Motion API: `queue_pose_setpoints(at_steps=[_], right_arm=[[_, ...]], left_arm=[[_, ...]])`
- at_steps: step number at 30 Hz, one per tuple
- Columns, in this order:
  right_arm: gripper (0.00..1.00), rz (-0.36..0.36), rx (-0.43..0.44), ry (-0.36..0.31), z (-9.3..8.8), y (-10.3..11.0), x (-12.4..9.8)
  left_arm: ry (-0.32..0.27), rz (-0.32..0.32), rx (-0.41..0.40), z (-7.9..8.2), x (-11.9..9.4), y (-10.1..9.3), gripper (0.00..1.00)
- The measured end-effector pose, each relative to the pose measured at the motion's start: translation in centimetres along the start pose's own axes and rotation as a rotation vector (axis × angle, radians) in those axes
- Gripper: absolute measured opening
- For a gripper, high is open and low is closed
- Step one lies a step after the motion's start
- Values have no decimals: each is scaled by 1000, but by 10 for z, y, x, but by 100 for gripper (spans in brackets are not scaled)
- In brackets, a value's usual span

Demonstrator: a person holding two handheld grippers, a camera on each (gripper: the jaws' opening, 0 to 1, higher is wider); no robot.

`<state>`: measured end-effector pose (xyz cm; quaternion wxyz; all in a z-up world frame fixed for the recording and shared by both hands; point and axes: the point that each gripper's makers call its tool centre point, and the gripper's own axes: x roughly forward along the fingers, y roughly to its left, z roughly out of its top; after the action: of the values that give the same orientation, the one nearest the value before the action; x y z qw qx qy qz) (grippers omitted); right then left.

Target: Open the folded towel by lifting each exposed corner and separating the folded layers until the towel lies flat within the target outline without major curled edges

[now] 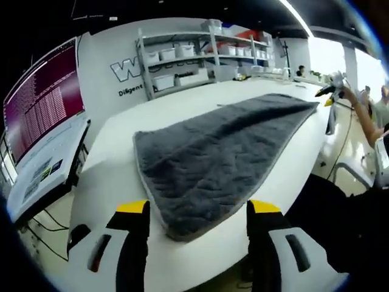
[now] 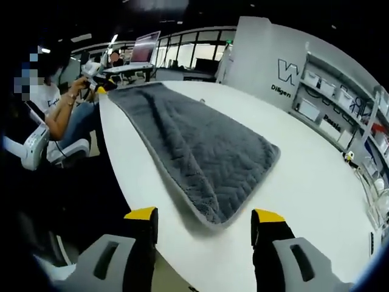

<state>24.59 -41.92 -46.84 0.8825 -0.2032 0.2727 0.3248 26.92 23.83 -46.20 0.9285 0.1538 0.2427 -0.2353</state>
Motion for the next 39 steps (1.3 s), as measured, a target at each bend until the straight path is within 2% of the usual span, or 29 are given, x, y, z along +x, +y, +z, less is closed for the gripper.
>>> queue_pose_setpoints(at_steps=[5, 8, 13, 15, 22, 27, 28, 31, 34, 35, 39], right_arm=[[80, -1, 16, 50, -8, 1, -1], [87, -7, 32, 32, -4, -1, -1], [100, -19, 57, 2, 8, -5, 0], [99, -27, 53, -2, 13, -7, 2], [99, -17, 34, -24, 36, -12, 12], [98, -23, 19, -26, 52, -19, 22], [97, -28, 20, -31, 57, -22, 24], [97, -39, 25, -37, 65, -28, 28], [97, -50, 44, -65, 77, -35, 33], [96, -55, 49, -73, 80, -38, 35], [90, -84, 68, -101, 95, -54, 45]], left_arm=[[-53, -22, 25, 10, 5, -5, 79], [-80, -29, 21, 17, 5, -7, 87], [-78, -23, 26, 21, 8, -7, 99], [-106, -17, 21, 29, 12, -7, 99], [-116, -70, 30, 42, 27, -18, 99], [-135, -98, 13, 61, 44, -17, 99], [-155, -106, 6, 71, 48, -16, 99], [-176, -121, -4, 83, 53, -15, 99], [-186, -112, -9, 94, 60, -11, 99], [-171, -106, 2, 96, 64, -10, 99], [-176, -93, -3, 110, 77, -4, 99]])
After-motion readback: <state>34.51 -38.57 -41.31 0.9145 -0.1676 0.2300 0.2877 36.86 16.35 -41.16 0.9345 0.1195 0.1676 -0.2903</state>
